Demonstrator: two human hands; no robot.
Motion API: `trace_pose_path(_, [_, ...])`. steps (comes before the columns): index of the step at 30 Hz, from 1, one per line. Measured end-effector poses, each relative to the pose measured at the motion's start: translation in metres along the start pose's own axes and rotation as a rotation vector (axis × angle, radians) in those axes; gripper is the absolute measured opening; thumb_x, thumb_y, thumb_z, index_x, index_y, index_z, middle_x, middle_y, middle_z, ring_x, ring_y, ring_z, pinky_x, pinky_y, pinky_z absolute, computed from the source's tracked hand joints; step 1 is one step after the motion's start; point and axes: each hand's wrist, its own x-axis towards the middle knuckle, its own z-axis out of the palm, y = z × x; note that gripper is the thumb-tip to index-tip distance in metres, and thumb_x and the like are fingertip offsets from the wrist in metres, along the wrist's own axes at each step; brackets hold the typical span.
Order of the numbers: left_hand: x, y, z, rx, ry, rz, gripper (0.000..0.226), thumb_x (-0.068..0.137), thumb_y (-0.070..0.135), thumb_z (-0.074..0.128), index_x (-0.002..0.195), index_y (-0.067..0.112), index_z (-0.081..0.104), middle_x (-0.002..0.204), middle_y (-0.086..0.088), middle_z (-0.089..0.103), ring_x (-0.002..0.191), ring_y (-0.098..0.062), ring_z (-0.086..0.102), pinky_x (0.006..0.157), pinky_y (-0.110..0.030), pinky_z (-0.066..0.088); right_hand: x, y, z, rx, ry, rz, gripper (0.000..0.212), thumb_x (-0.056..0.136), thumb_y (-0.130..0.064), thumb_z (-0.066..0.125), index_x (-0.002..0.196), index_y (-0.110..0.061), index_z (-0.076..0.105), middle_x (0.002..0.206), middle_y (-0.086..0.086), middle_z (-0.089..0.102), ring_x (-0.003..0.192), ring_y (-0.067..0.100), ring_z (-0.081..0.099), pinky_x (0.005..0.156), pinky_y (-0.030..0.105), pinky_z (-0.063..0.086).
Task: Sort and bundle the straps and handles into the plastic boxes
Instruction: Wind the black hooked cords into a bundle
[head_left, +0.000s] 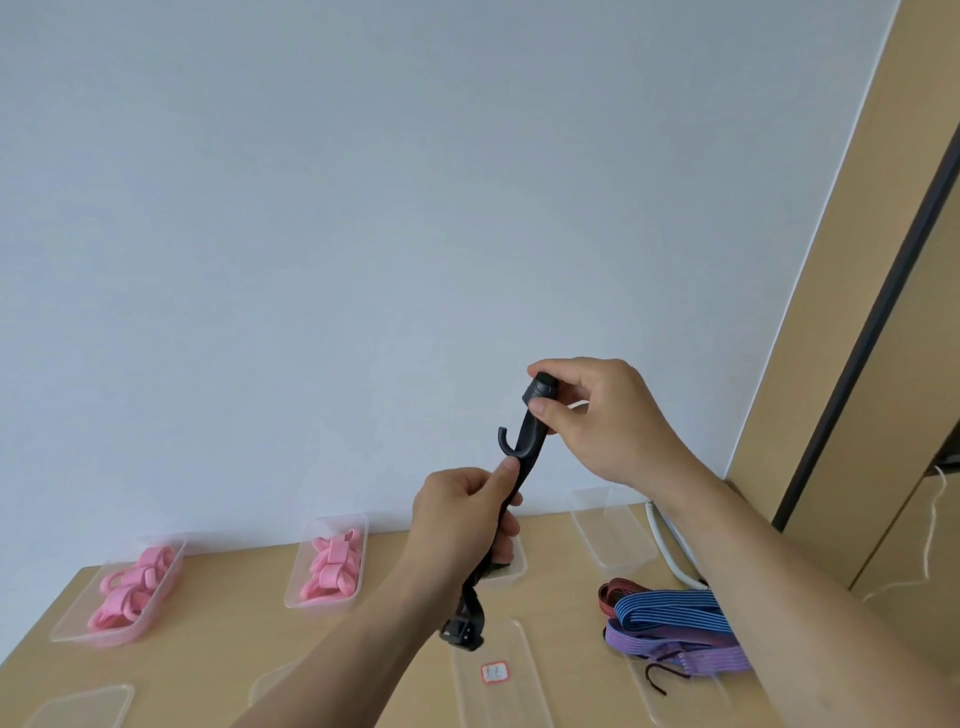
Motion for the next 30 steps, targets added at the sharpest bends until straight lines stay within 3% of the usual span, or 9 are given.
trace_pose_path(5, [-0.001, 0.005, 0.000, -0.224, -0.065, -0.044, 0.041, 0.110, 0.031, 0.051, 0.100, -0.003, 0.073, 0.068, -0.004, 0.060, 0.055, -0.018, 0.054, 0.063, -0.035, 0.053, -0.014, -0.003, 0.014, -0.201, 0.093, -0.291, 0.031, 0.086, 0.000, 0.073, 0.116, -0.007, 0.072, 0.100, 0.003, 0.070, 0.085, 0.019, 0.067, 0.081, 0.035, 0.058])
trace_pose_path(9, [-0.007, 0.019, 0.000, -0.553, -0.167, -0.130, 0.044, 0.109, 0.040, 0.049, 0.107, 0.003, 0.073, 0.089, -0.010, 0.066, 0.079, -0.025, 0.062, 0.075, -0.037, 0.053, -0.032, 0.000, 0.032, -0.278, 0.158, -0.499, 0.032, 0.084, 0.008, 0.073, 0.114, -0.003, 0.073, 0.105, 0.006, 0.069, 0.091, 0.016, 0.067, 0.086, 0.017, 0.051])
trace_pose_path(14, [-0.006, 0.026, -0.009, -0.640, -0.275, -0.122, 0.055, 0.110, 0.039, 0.045, 0.135, -0.008, 0.060, 0.122, -0.019, 0.064, 0.114, -0.031, 0.066, 0.112, -0.048, 0.049, -0.052, 0.003, 0.049, -0.267, 0.071, -0.588, 0.033, 0.091, 0.003, 0.065, 0.124, 0.006, 0.067, 0.124, 0.016, 0.066, 0.115, 0.026, 0.064, 0.099, 0.029, 0.052])
trace_pose_path(17, [-0.007, 0.026, -0.011, -0.610, -0.274, -0.080, 0.048, 0.111, 0.033, 0.045, 0.133, -0.006, 0.062, 0.114, -0.017, 0.064, 0.101, -0.028, 0.069, 0.090, -0.040, 0.059, -0.052, 0.001, 0.045, -0.113, 0.142, -0.531, 0.028, 0.086, 0.003, 0.073, 0.115, 0.000, 0.075, 0.120, 0.009, 0.072, 0.116, 0.014, 0.066, 0.102, 0.022, 0.049])
trace_pose_path(20, [-0.007, 0.023, -0.011, -0.498, -0.227, -0.003, 0.038, 0.111, 0.027, 0.046, 0.123, -0.003, 0.067, 0.093, -0.009, 0.064, 0.070, -0.021, 0.062, 0.068, -0.035, 0.053, -0.051, -0.006, 0.040, 0.087, 0.191, -0.374, 0.033, 0.075, -0.011, 0.085, 0.107, -0.013, 0.078, 0.113, -0.006, 0.074, 0.111, 0.004, 0.067, 0.095, 0.018, 0.050])
trace_pose_path(23, [-0.010, 0.021, -0.010, -0.374, -0.209, 0.068, 0.039, 0.112, 0.025, 0.044, 0.119, -0.007, 0.064, 0.084, -0.013, 0.059, 0.063, -0.020, 0.053, 0.069, -0.036, 0.040, -0.041, -0.008, 0.031, 0.223, 0.055, 0.051, 0.034, 0.085, -0.032, 0.079, 0.118, -0.030, 0.069, 0.120, -0.019, 0.065, 0.119, 0.008, 0.062, 0.095, 0.022, 0.049])
trace_pose_path(25, [-0.014, 0.020, -0.009, -0.305, -0.210, 0.099, 0.039, 0.112, 0.026, 0.043, 0.112, -0.004, 0.068, 0.088, -0.017, 0.060, 0.064, -0.021, 0.052, 0.070, -0.038, 0.037, -0.031, -0.004, 0.025, 0.324, -0.143, 0.244, 0.017, 0.094, -0.032, 0.070, 0.111, -0.030, 0.071, 0.112, -0.012, 0.071, 0.112, 0.013, 0.067, 0.099, 0.033, 0.051])
trace_pose_path(28, [-0.018, 0.017, -0.008, -0.291, -0.215, 0.102, 0.038, 0.112, 0.026, 0.046, 0.109, -0.005, 0.067, 0.090, -0.016, 0.065, 0.067, -0.022, 0.055, 0.071, -0.040, 0.039, -0.028, -0.002, 0.019, 0.467, -0.211, 0.233, 0.012, 0.094, -0.018, 0.069, 0.105, -0.019, 0.076, 0.099, -0.002, 0.077, 0.094, 0.013, 0.072, 0.095, 0.035, 0.052])
trace_pose_path(30, [-0.018, 0.015, -0.008, -0.264, -0.212, 0.081, 0.038, 0.111, 0.031, 0.048, 0.108, -0.002, 0.066, 0.088, -0.012, 0.069, 0.068, -0.023, 0.060, 0.071, -0.037, 0.049, -0.029, -0.002, 0.018, 0.438, -0.165, 0.192, 0.013, 0.092, -0.013, 0.070, 0.103, -0.017, 0.076, 0.100, -0.001, 0.078, 0.100, 0.014, 0.072, 0.096, 0.036, 0.051])
